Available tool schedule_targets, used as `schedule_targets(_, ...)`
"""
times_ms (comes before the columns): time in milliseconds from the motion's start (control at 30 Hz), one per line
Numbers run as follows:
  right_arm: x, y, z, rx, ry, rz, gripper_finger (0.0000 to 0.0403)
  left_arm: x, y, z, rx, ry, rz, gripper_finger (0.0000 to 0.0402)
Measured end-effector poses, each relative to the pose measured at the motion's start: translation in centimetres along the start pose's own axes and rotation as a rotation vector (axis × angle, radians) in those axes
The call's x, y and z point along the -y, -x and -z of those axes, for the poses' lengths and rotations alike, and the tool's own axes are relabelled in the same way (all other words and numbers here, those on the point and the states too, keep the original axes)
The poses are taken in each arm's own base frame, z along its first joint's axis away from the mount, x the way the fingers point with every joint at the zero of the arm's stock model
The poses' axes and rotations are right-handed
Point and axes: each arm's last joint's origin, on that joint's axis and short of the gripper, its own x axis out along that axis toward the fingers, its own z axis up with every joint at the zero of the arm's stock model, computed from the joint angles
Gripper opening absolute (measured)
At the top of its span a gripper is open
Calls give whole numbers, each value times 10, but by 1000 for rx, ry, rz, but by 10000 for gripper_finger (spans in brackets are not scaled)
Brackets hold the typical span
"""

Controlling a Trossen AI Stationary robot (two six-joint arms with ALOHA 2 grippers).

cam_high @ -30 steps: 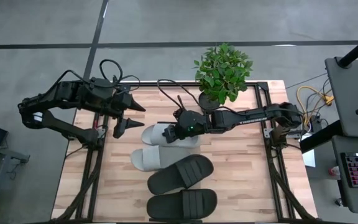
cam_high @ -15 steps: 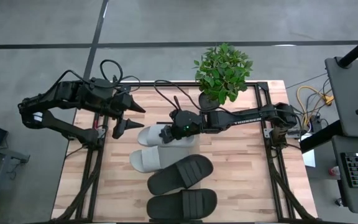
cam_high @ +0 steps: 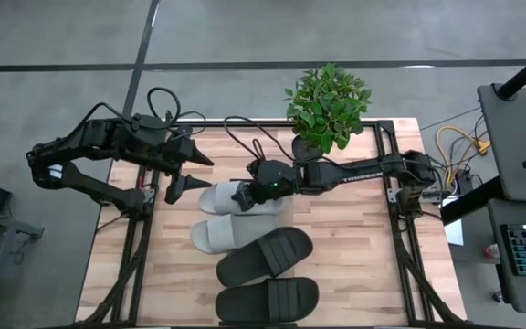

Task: Pick and place slides into the shelf
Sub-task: Adjust the slippers on the shelf

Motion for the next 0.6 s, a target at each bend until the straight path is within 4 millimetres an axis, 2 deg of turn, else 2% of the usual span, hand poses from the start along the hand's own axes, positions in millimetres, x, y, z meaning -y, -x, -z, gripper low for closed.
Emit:
schedule_targets(333,-1,0,3,-33,-41,-15,20,0,-1,1,-4,1,3,258)
schedule_targets(600,-1,0,4,-49,-34,-16,84,0,-1,1,-4,1,2,258)
